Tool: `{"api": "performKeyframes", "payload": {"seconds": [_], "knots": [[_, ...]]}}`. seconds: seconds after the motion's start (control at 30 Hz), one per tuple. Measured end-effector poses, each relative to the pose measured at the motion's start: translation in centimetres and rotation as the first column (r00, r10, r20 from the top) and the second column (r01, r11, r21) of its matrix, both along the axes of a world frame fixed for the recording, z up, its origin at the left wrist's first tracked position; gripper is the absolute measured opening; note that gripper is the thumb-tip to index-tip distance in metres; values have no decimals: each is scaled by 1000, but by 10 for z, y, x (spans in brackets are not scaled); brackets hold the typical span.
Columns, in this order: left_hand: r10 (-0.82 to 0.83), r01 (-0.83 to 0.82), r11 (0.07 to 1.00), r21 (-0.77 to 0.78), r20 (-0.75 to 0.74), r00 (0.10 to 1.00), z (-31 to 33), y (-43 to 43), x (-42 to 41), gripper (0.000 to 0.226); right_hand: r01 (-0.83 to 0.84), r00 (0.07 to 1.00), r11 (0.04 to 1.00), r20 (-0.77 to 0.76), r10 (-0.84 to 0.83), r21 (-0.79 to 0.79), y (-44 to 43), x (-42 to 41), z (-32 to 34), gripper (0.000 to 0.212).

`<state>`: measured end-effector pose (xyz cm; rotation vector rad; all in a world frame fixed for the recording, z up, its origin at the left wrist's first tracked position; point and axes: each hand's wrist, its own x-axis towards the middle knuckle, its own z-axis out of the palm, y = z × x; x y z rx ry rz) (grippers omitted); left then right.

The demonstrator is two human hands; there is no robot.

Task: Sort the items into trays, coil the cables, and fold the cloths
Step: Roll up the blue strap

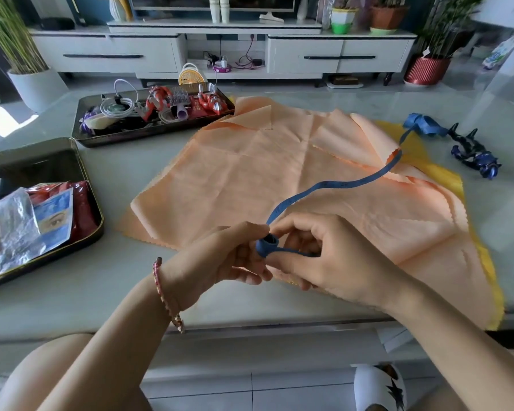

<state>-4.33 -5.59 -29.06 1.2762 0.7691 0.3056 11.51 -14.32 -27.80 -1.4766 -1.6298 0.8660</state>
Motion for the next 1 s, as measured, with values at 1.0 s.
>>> {"api": "performKeyframes", "payload": {"seconds": [1.0], "knots": [[92, -79, 969, 232, -43, 995, -4, -15, 12, 29, 123, 861, 959, 453, -231, 255, -2, -6, -11, 31]]}}
